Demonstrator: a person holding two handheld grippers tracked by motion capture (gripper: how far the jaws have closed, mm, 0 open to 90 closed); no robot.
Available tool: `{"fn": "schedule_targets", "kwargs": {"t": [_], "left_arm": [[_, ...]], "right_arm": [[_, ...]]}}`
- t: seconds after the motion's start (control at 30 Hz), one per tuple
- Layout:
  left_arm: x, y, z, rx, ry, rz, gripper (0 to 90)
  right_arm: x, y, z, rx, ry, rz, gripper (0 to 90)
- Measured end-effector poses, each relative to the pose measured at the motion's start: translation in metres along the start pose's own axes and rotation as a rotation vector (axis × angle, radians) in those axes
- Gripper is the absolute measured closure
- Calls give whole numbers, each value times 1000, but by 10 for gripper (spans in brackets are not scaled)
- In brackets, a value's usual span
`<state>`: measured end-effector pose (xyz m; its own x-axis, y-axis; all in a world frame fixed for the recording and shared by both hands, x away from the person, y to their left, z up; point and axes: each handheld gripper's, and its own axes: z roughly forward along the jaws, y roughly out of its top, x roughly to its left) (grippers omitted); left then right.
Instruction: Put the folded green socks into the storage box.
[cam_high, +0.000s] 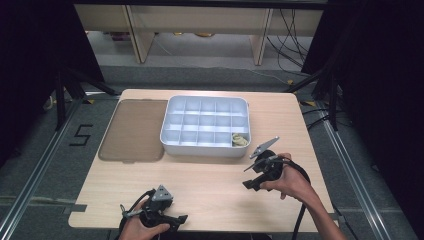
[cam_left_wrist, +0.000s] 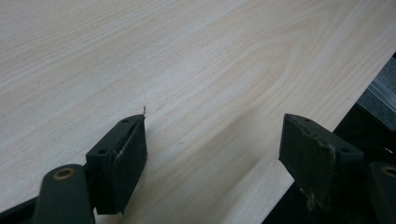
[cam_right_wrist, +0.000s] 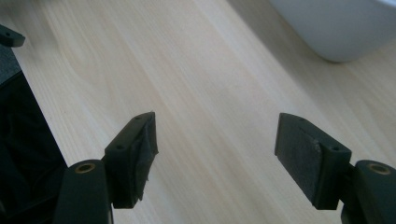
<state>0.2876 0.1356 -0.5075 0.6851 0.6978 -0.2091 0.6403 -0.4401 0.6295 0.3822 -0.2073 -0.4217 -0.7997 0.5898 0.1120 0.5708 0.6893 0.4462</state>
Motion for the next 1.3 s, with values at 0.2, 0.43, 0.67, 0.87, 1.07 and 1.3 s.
{"fn": "schedule_targets", "kwargs": {"t": [0.2, 0.43, 0.67, 0.87, 1.07, 1.3], "left_arm": [[0, 0, 0, -1, 6, -4, 227], [0, 0, 0, 2, 4, 1, 227], [0, 0, 1, -2, 14, -4, 227], [-2, 0, -1, -2, 3, -10, 227], [-1, 0, -1, -7, 1, 3, 227], [-1, 0, -1, -7, 7, 6, 227]], "right_arm": [[4, -12, 6, 6, 4, 0, 294], [9, -26, 12, 17, 3, -3, 263], [13, -39, 18, 17, -3, 6, 253], [15, -49, 22, 2, -8, 14, 240], [18, -62, 25, -37, -28, 30, 240], [21, -73, 28, -104, -32, 46, 240]]}}
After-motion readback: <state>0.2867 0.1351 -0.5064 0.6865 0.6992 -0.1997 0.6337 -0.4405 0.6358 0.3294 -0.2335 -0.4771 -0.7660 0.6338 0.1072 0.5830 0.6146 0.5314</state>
